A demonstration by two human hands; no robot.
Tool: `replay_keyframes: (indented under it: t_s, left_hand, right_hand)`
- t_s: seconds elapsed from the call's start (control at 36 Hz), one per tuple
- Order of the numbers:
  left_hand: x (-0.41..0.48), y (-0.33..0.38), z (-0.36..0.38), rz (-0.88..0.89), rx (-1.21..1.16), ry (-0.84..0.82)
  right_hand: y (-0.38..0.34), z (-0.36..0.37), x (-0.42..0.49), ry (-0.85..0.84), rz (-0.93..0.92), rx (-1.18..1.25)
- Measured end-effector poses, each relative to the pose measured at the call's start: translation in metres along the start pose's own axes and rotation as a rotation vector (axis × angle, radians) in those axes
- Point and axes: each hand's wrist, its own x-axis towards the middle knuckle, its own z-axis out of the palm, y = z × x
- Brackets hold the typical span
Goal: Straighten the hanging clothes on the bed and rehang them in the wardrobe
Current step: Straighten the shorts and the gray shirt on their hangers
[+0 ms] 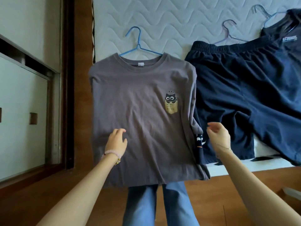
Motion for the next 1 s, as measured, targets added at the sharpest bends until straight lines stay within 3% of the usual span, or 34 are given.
replay_keyframes:
  t_s: [0.17, 0.44, 0.69, 0.86, 1.0]
  left_hand:
    - [0.008, 0.018, 0.006, 0.052, 0.128, -0.003]
    - [0.016, 0.029, 0.007, -0.036, 0.116, 0.097]
    - [0.068, 0.016, -0.065, -0.078, 0.134, 0.414]
    - [0.106, 0.006, -0.099, -0.279, 0.023, 0.300]
    - [0.125, 0.002, -0.104, -0.397, -0.201, 0.132]
  right_hand:
    - [-0.031, 0.015, 0.046, -0.158, -0.040, 0.089]
    - [-0.056, 0.038, 0.095, -0.366, 0.051, 0.199]
    - [-0.077, 0.044, 0.113, -0.328, -0.024, 0.151]
    - [-0.093, 0.040, 0.113, -0.357, -0.118, 0.102]
    - [-0.098, 0.029, 0.124, -0.410, -0.055, 0.073]
